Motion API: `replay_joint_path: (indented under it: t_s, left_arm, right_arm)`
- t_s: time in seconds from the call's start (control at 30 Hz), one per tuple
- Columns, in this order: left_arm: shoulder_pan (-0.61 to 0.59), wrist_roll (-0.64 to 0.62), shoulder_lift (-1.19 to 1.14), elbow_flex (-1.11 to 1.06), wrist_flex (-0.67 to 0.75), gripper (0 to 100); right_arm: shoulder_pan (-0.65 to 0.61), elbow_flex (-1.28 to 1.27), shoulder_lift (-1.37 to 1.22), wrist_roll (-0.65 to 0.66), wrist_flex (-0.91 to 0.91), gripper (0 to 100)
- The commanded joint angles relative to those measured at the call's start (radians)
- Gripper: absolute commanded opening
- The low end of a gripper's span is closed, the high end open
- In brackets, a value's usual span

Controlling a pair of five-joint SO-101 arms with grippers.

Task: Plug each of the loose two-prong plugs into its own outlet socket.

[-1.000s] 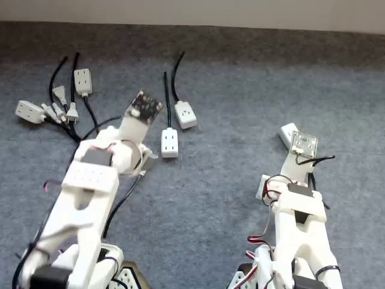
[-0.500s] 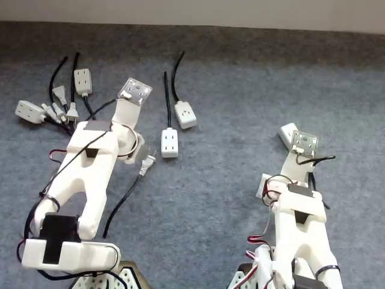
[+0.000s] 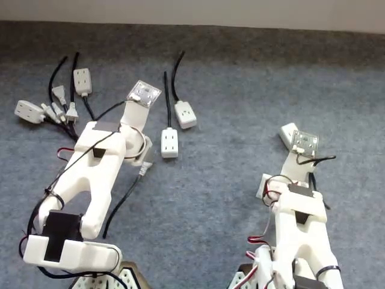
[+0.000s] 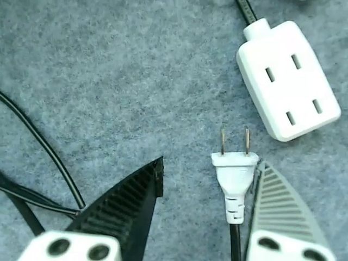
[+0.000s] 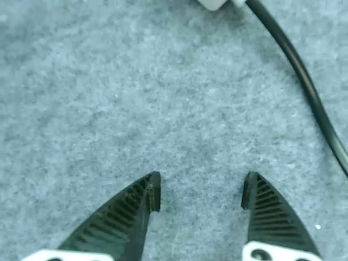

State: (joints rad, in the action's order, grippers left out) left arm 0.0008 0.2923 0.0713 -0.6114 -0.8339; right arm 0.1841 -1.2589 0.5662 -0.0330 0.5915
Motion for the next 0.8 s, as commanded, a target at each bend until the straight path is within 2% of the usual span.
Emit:
replay_joint_path:
  t_s: [0.0,0.47,0.77]
  left_arm:
    - [0.016,-0.017,0.004,0.03,-0.008,27]
    - [-0.053,-0.014,0.005,-0.013,0.002,27]
    - [-0.05,-0.015,0.005,-0.035,0.005,27]
  right_arm:
    - [-0.008,0.004,0.01,0.006,-0.022,24.9]
    - [-0.008,0.004,0.01,0.006,-0.022,24.9]
    - [-0.008,0.004,0.01,0.006,-0.022,24.9]
